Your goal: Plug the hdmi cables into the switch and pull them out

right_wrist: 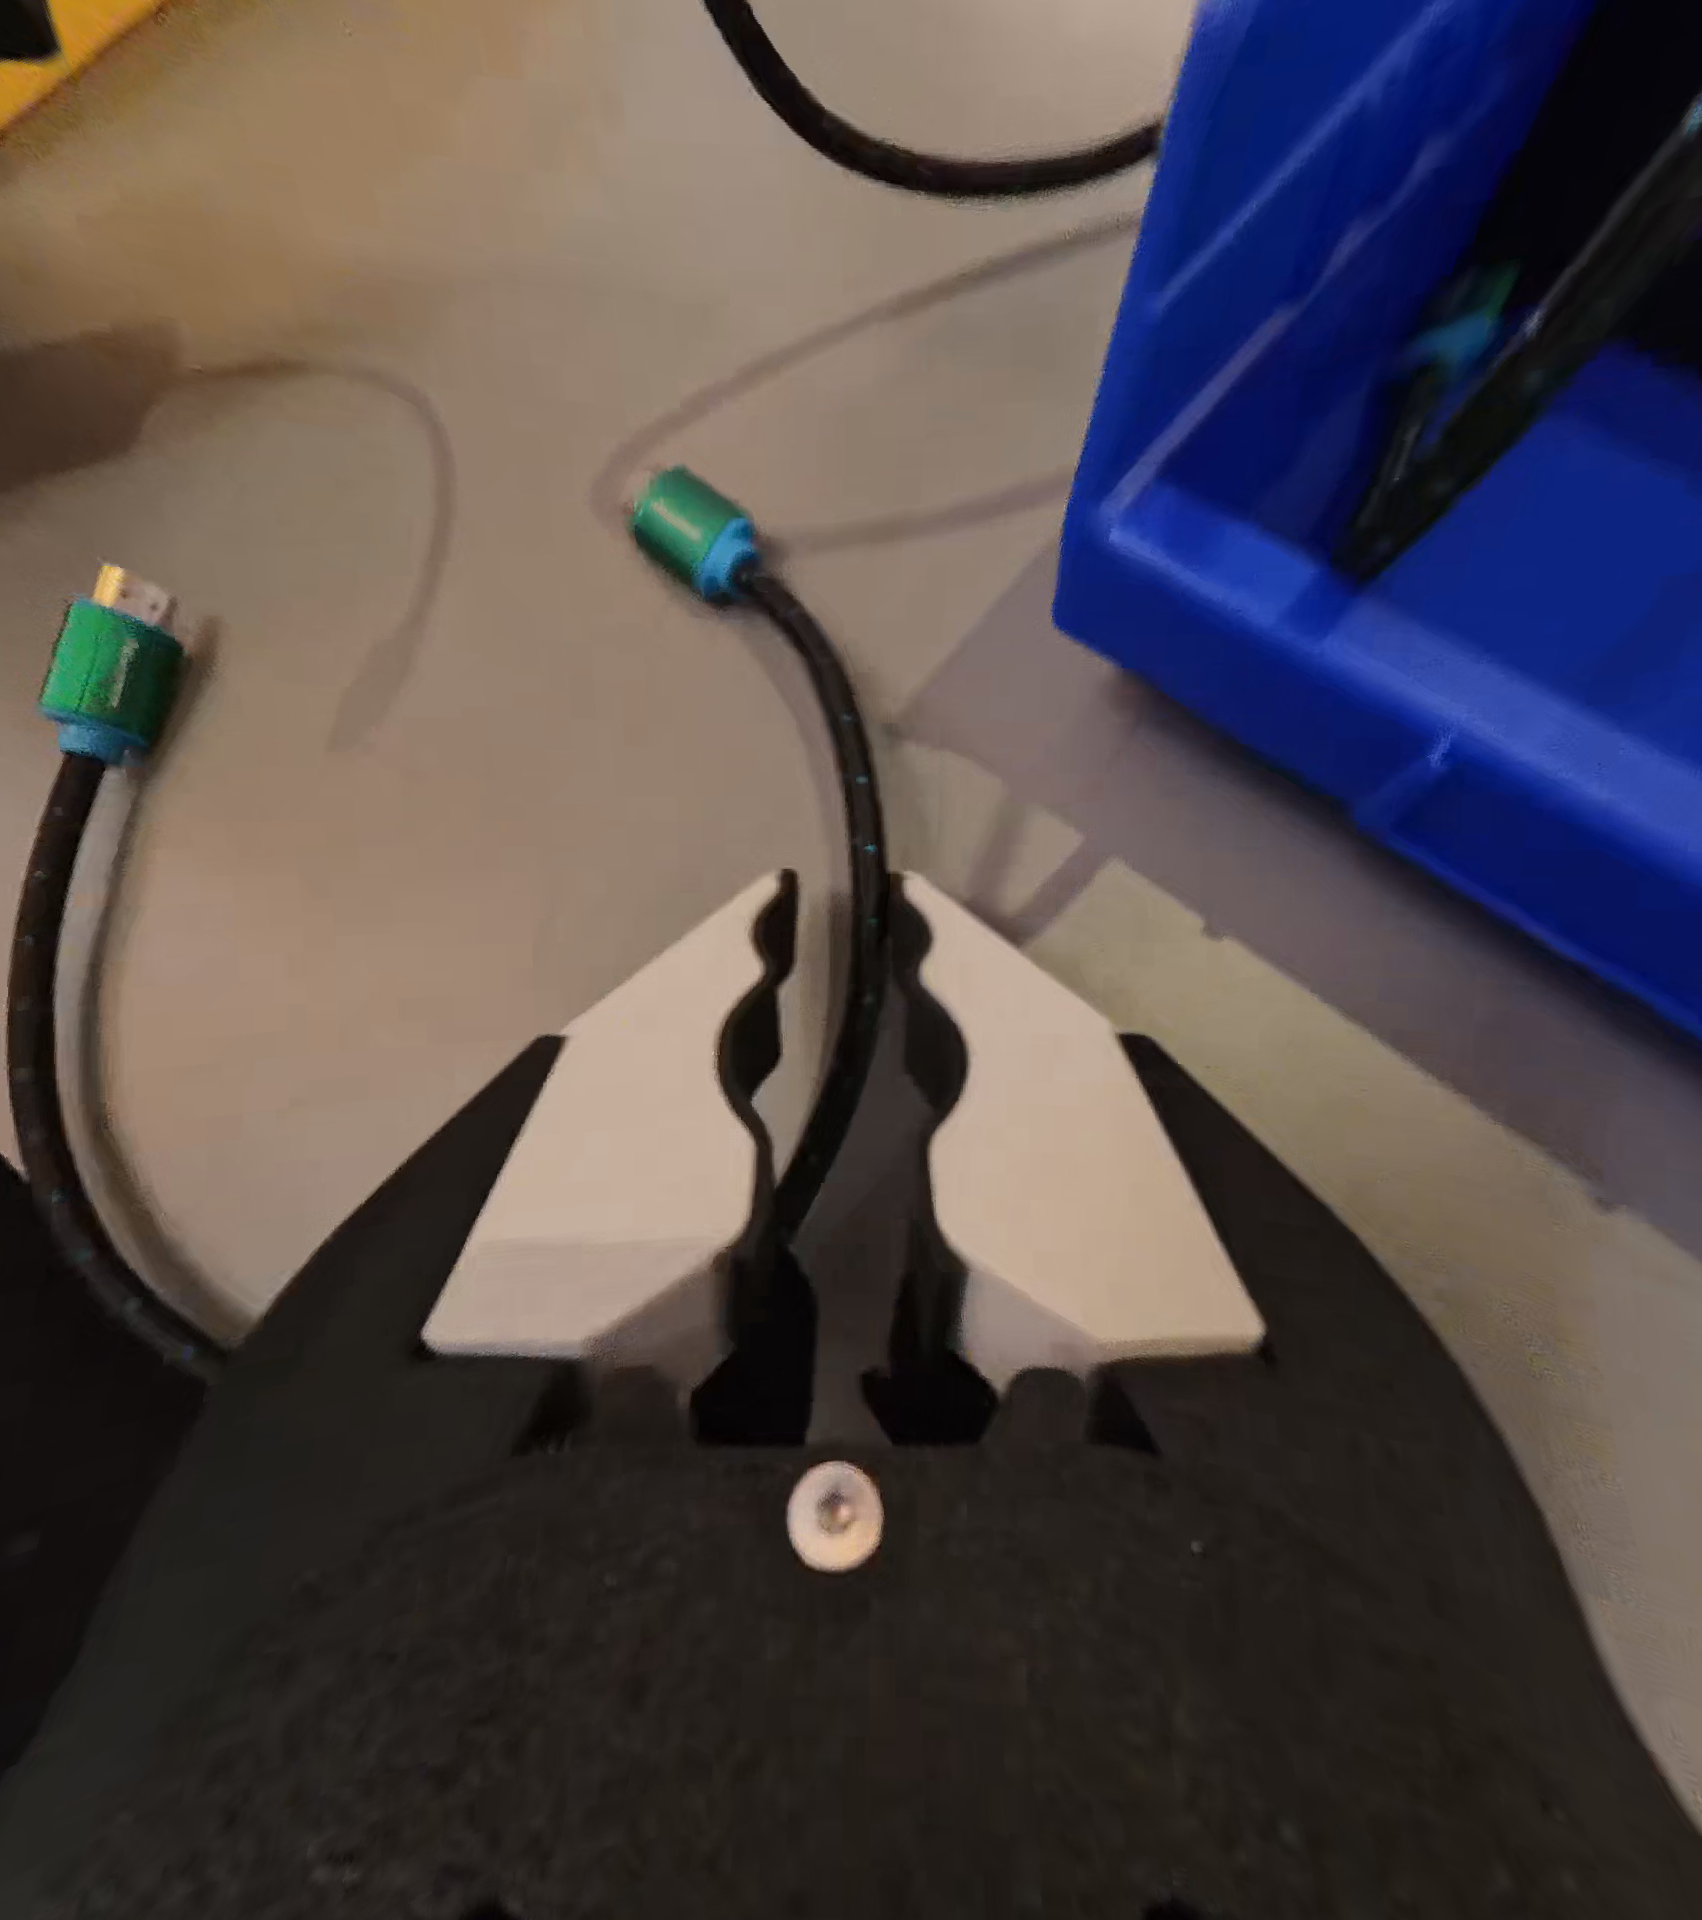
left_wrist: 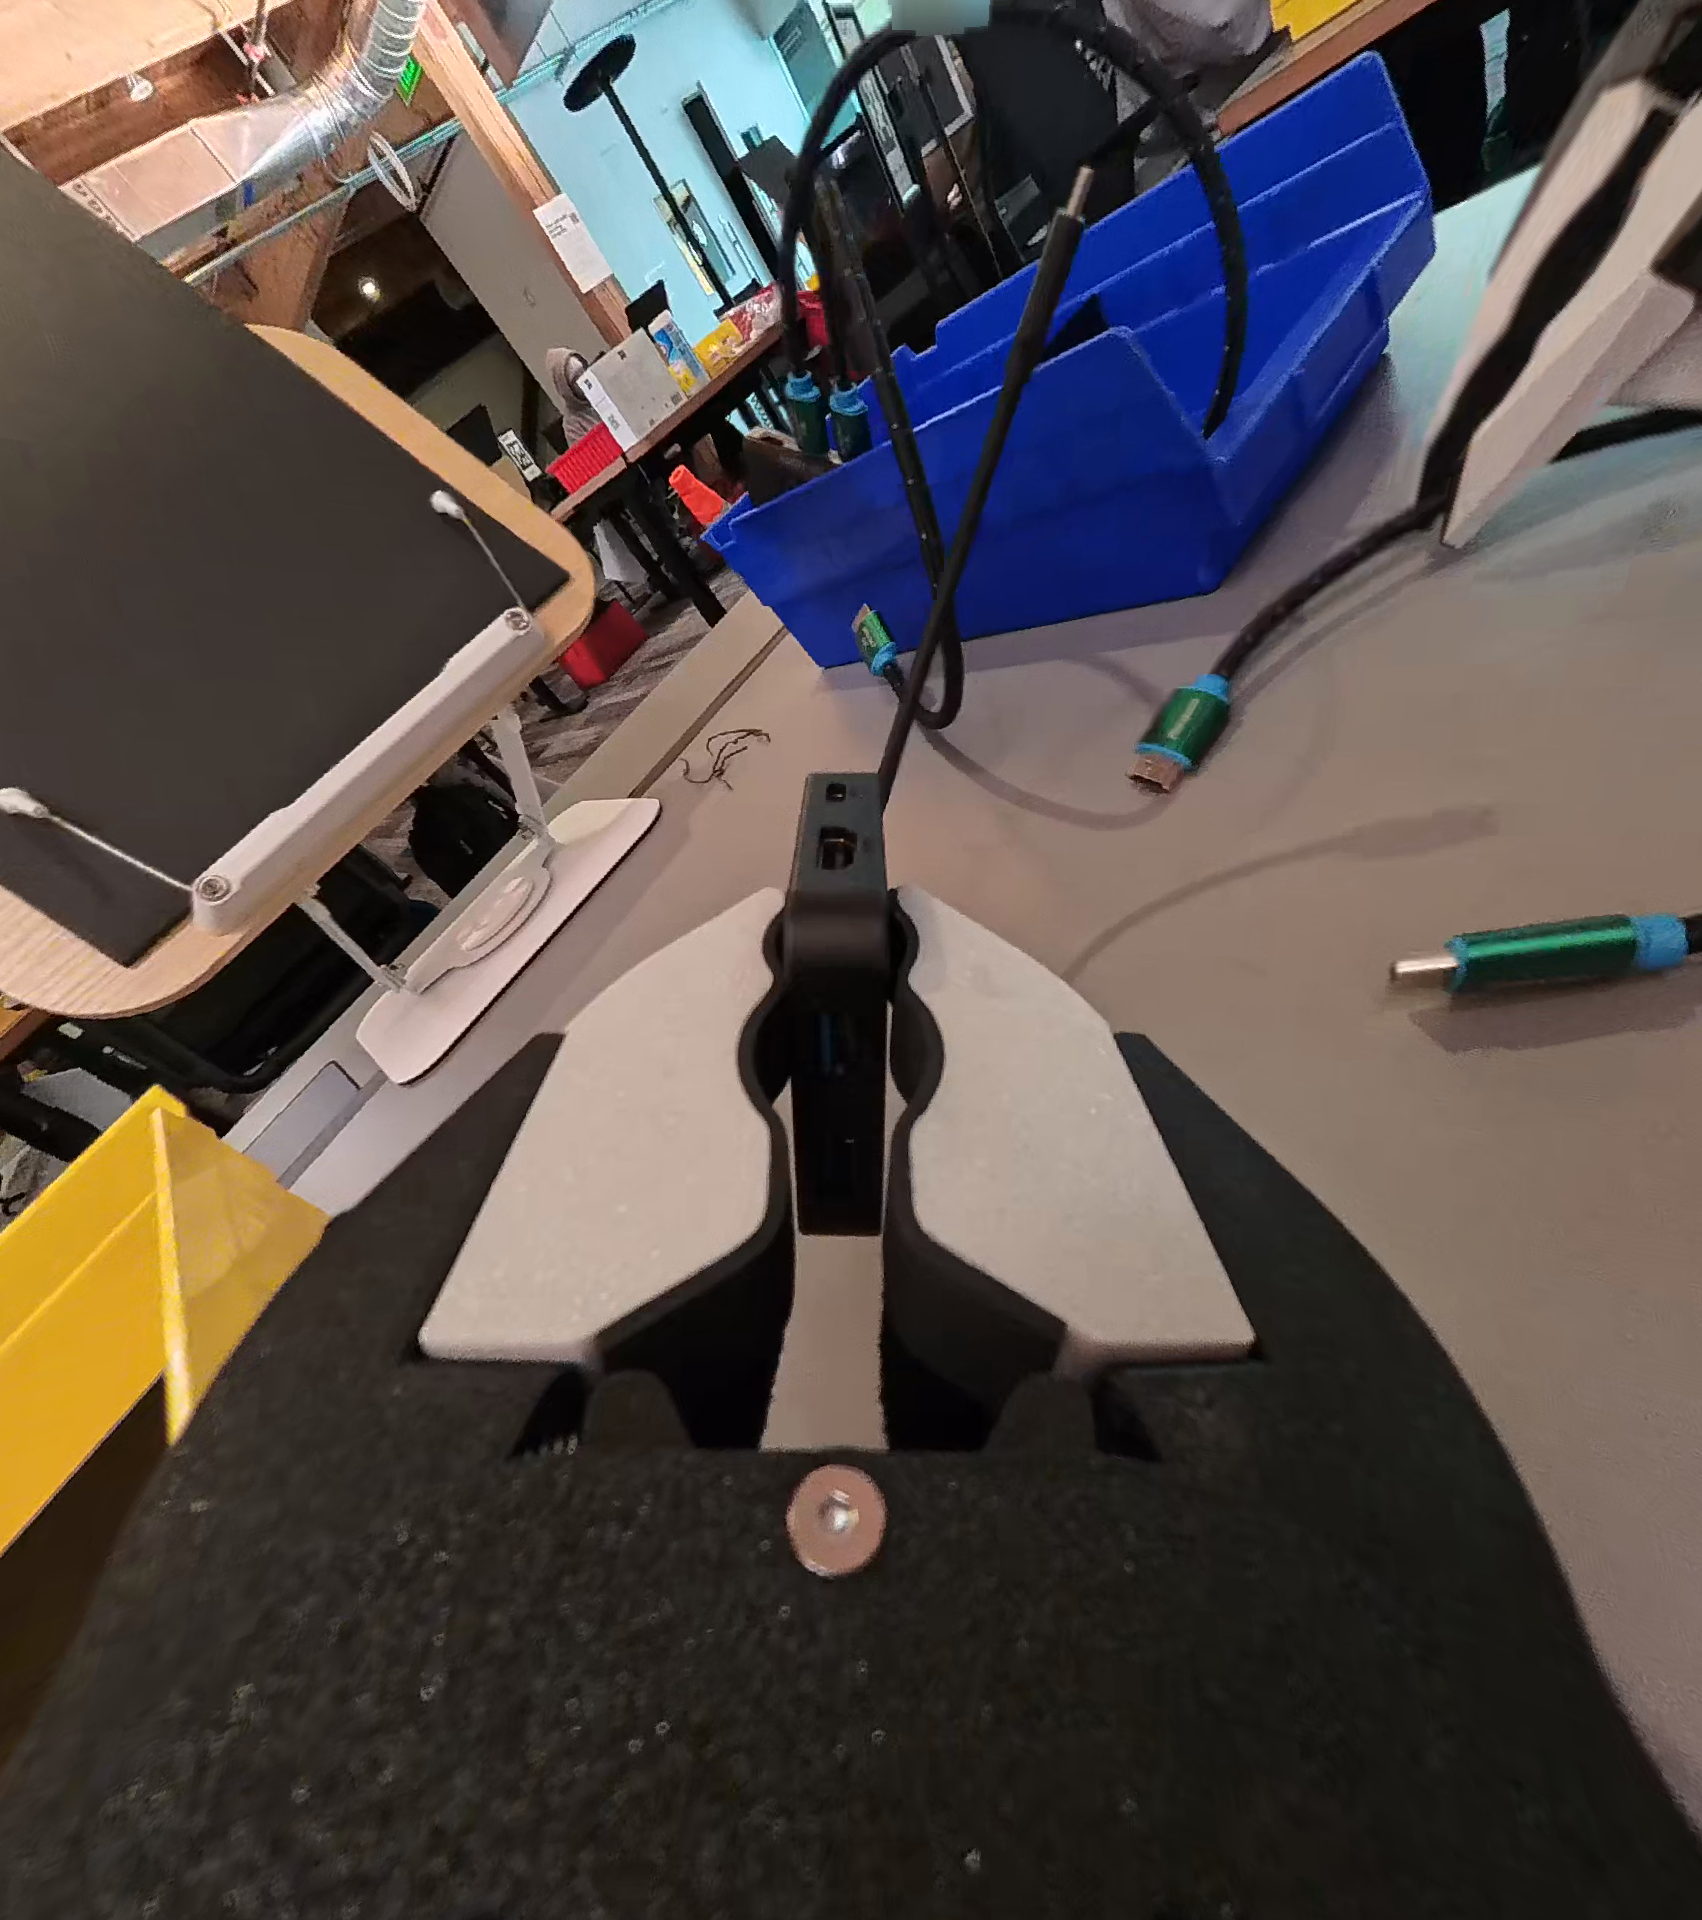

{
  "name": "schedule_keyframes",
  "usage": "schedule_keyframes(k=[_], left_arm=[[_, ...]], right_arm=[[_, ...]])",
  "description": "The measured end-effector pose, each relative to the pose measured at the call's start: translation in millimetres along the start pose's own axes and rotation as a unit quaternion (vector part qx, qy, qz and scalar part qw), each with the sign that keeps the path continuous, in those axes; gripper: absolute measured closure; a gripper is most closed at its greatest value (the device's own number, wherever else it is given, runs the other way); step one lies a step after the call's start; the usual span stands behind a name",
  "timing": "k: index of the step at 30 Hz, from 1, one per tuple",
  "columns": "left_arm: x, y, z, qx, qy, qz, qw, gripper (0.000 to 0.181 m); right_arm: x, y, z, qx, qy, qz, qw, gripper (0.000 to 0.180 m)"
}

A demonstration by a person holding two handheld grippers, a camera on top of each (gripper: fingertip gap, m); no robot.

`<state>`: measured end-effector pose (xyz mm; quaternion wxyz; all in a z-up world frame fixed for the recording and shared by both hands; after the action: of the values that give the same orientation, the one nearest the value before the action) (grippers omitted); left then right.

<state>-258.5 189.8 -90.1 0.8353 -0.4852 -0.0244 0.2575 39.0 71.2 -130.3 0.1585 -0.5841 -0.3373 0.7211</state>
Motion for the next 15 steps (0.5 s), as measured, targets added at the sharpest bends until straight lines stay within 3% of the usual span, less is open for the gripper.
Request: schedule_keyframes(k=[1, 3, 6, 8, 11, 13, 15], left_arm=[[-1, 0, 2, -0.005, -0.003, -0.001, 1.0, 0.167], [-3, 0, 7, -0.016, -0.014, -0.005, 1.0, 0.167], [-7, -1, 16, -0.03, -0.045, -0.002, 0.998, 0.167], [-11, -2, 21, -0.037, -0.064, -0.004, 0.997, 0.167], [-14, -3, 25, -0.047, -0.078, -0.01, 0.996, 0.167], [-14, -3, 26, -0.049, -0.081, -0.008, 0.996, 0.167], [-14, -2, 25, -0.049, -0.081, -0.005, 0.996, 0.167]], right_arm=[[0, 0, -2, 0.015, 0.0, 0.004, 1.0, 0.173], [-6, -7, -6, 0.026, 0.009, -0.016, 0.999, 0.173], [-49, -39, -3, -0.005, 0.117, -0.138, 0.984, 0.174], [-87, -65, 30, -0.133, 0.205, -0.241, 0.939, 0.174], [-97, -75, 86, -0.336, 0.342, -0.26, 0.838, 0.174], [-76, -63, 120, -0.443, 0.332, -0.23, 0.801, 0.174], [-49, -40, 143, -0.495, 0.28, -0.176, 0.804, 0.174]])
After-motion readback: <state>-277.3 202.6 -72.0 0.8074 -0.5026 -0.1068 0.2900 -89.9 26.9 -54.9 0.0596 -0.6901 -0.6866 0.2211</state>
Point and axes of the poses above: each gripper's, where its closed fingertips meet, x out along the fingers, y out of its underside, z = x × y across the jaws, the point moved 8 cm from there along -x, back along the fingers, and after that the axes turned 6 degrees about z, right-handed, at the moved point
